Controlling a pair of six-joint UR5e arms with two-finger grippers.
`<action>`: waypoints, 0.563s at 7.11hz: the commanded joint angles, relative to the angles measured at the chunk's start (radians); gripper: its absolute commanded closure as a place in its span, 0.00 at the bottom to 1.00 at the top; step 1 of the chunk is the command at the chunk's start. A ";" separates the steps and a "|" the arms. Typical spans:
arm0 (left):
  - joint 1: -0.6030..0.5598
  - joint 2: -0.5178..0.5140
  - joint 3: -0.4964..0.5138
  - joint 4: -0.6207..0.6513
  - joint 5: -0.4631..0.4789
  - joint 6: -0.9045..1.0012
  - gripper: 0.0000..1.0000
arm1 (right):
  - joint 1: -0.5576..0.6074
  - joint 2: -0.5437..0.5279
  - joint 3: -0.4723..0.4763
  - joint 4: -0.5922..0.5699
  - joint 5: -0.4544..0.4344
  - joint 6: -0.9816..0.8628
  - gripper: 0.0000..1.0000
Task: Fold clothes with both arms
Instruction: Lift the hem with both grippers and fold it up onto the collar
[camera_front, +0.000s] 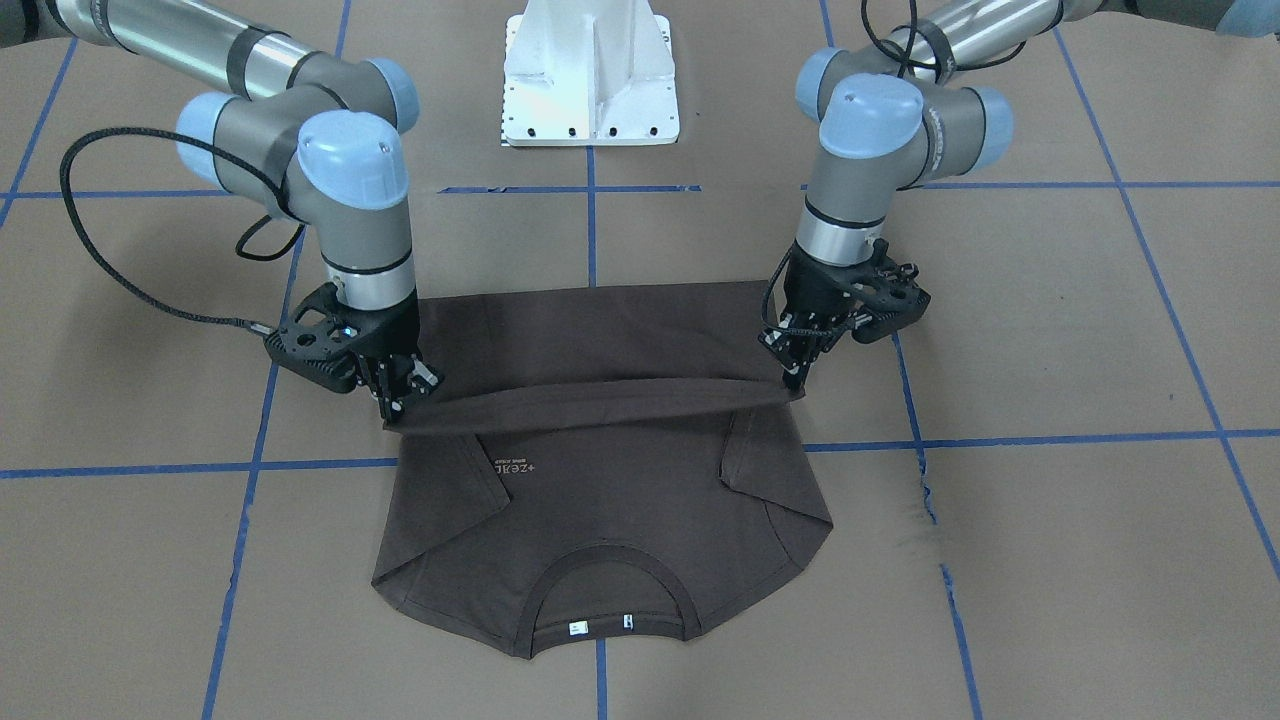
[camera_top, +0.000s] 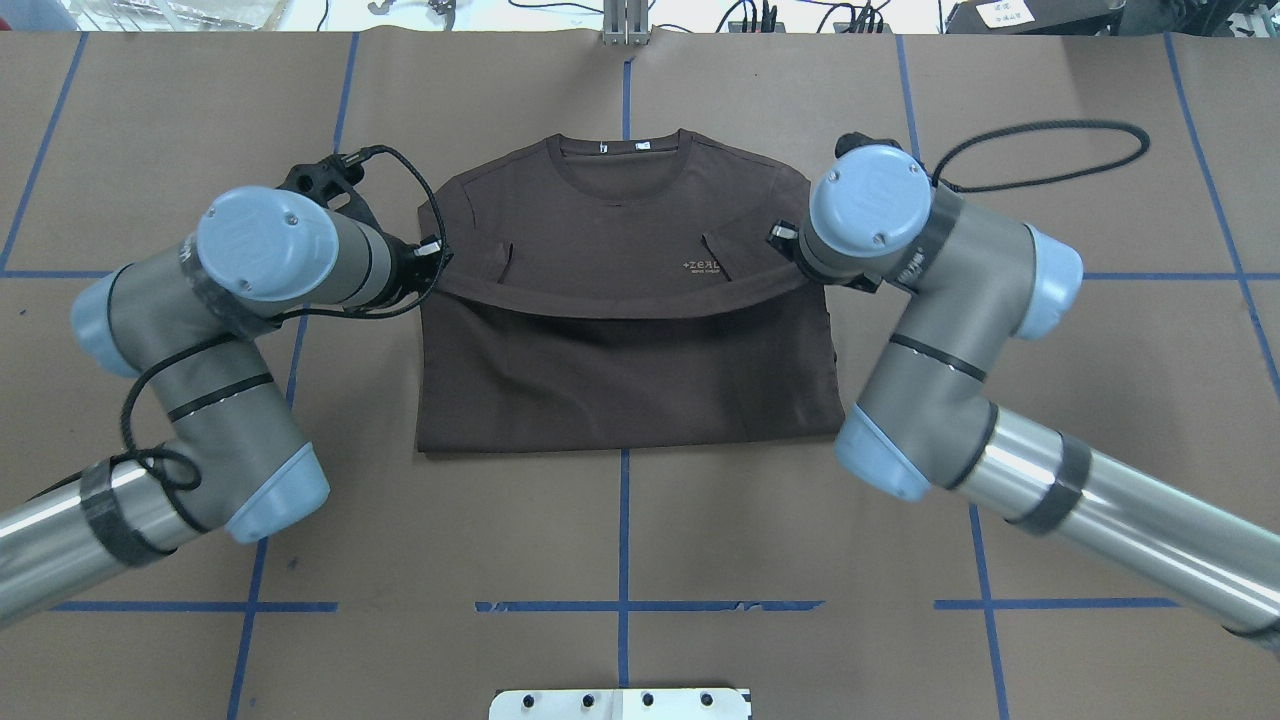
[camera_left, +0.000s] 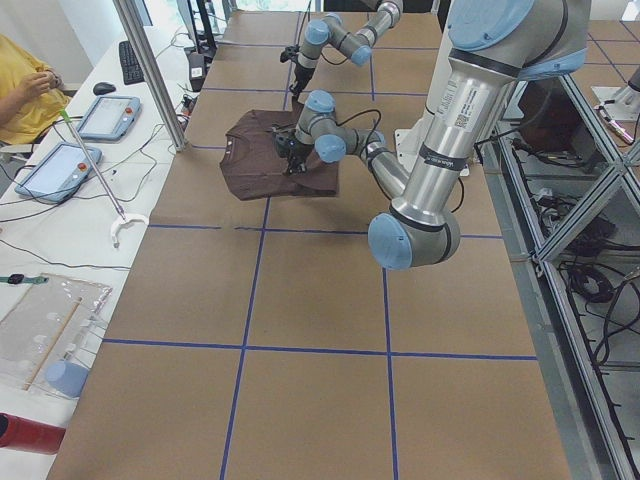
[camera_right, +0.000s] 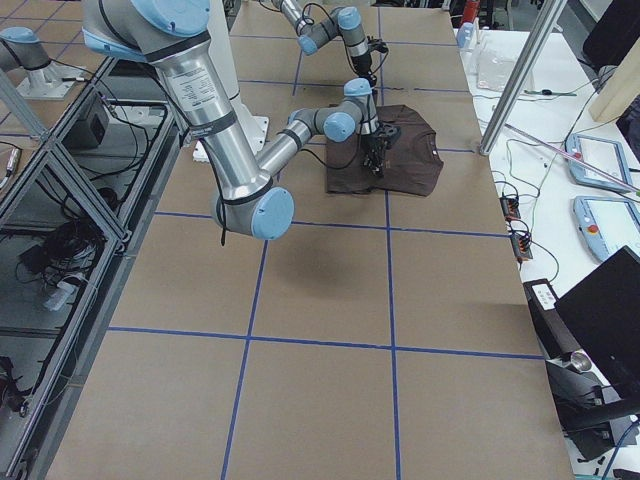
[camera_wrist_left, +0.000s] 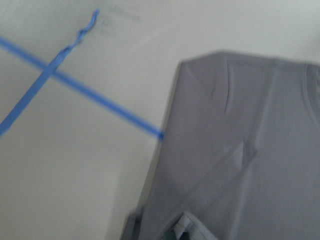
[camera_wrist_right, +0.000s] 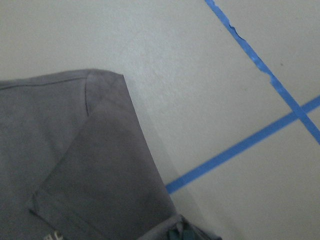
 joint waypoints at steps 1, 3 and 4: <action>-0.052 -0.052 0.146 -0.100 0.002 0.029 1.00 | 0.060 0.086 -0.233 0.172 0.006 -0.014 1.00; -0.061 -0.064 0.177 -0.129 0.005 0.034 1.00 | 0.080 0.120 -0.270 0.174 0.009 -0.031 1.00; -0.069 -0.074 0.180 -0.130 0.025 0.069 1.00 | 0.094 0.131 -0.290 0.174 0.009 -0.052 1.00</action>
